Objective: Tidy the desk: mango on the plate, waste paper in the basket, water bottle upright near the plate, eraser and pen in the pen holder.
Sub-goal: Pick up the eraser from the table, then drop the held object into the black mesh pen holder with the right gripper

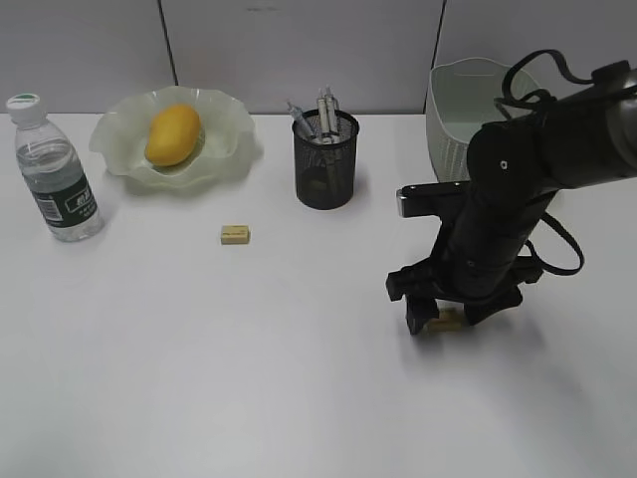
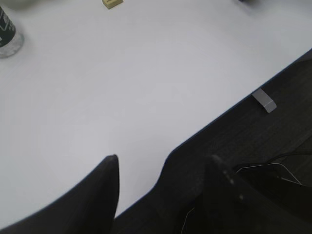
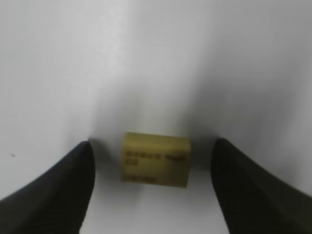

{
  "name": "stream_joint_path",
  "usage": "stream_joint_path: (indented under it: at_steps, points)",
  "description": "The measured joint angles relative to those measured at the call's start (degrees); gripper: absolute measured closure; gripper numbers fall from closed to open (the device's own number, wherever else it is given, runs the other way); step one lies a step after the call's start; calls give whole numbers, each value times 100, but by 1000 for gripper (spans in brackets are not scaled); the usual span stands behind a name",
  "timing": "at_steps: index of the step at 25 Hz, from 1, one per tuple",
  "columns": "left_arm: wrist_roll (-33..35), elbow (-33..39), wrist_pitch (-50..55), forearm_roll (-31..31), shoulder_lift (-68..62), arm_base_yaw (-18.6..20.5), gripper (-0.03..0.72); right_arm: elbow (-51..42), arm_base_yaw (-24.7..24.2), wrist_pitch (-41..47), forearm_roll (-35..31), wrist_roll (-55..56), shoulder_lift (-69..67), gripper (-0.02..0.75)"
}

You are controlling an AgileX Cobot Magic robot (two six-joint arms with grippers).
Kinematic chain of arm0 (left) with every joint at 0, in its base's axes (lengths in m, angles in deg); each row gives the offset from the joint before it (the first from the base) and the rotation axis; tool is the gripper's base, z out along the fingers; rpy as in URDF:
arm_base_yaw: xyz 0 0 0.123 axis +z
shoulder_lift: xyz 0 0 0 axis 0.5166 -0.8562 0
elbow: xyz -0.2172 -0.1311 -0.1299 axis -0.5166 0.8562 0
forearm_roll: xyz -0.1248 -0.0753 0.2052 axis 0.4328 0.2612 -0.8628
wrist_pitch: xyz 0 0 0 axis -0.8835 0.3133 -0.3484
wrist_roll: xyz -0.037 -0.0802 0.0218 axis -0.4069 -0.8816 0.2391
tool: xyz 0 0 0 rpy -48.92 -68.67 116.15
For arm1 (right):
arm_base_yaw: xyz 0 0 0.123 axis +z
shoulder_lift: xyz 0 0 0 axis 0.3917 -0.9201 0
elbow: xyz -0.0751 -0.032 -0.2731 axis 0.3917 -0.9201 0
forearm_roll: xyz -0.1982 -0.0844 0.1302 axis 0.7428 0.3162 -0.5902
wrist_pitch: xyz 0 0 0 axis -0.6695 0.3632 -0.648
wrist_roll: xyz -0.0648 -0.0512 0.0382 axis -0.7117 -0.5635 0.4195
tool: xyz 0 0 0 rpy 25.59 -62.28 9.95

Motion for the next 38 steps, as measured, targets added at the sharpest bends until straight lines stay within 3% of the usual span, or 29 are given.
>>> stream_joint_path:
  at_steps: [5, 14, 20, 27, 38]
  points:
    - [0, 0, 0, 0, 0, 0, 268, 48, 0, -33, 7, 0, -61, 172]
    - [0, 0, 0, 0, 0, 0, 270, 48, 0, 91, 7, 6, -68, 403]
    - [0, 0, 0, 0, 0, 0, 271, 291, 0, 642, 7, 6, -100, 417]
    - [0, 0, 0, 0, 0, 0, 271, 1558, 0, 1339, 17, -88, -100, 418]
    - [0, 0, 0, 0, 0, 0, 272, 4310, 0, 1329, 131, -108, -197, 419]
